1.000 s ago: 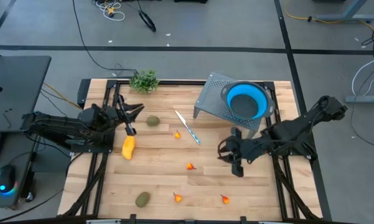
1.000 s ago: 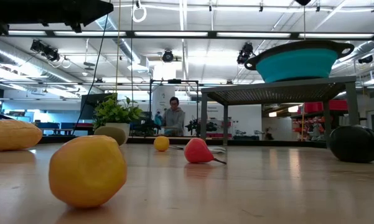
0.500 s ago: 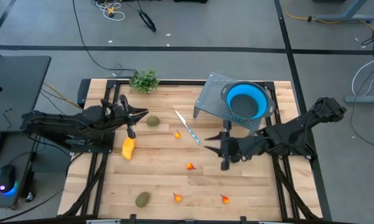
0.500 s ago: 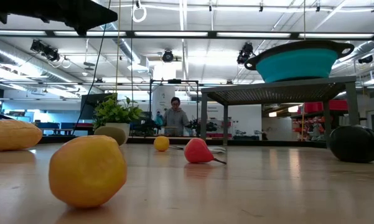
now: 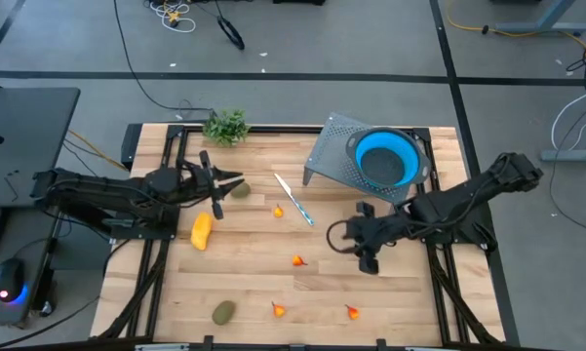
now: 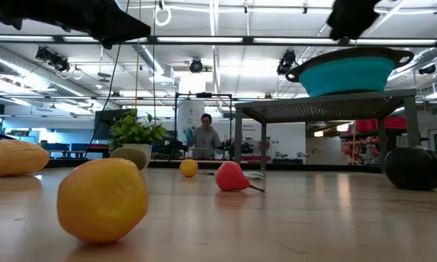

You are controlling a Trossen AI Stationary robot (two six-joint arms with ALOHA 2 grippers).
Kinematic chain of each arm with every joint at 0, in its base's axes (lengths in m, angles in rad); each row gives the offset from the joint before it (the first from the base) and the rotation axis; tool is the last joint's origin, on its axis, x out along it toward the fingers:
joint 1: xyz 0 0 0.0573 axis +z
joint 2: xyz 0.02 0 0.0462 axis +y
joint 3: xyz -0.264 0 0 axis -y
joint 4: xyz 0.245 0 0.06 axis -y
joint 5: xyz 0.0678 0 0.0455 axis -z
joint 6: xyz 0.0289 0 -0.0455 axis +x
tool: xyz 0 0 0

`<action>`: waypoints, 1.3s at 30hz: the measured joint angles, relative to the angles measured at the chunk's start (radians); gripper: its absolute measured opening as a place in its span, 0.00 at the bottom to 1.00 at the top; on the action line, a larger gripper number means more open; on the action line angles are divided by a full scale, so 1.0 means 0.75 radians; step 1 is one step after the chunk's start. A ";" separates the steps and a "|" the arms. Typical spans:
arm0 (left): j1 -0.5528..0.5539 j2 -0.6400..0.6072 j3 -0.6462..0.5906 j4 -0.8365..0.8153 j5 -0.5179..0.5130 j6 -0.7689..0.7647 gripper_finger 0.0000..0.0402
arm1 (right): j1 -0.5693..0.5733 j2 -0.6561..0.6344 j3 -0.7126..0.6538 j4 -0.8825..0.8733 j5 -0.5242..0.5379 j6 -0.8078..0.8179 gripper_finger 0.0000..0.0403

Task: Pick & Place Fruit
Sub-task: Put the plum into the blue strainer bowl on the shelf

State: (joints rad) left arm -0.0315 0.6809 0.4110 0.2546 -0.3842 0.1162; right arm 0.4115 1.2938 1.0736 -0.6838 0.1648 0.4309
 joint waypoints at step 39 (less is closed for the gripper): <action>0.000 0.009 -0.001 0.041 -0.061 0.028 0.40 | 0.116 0.346 -0.142 -0.358 0.055 0.234 0.85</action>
State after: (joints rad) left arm -0.0314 0.6880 0.4103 0.2856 -0.4297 0.1372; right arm 0.4988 1.5532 0.9670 -0.9523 0.2060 0.6064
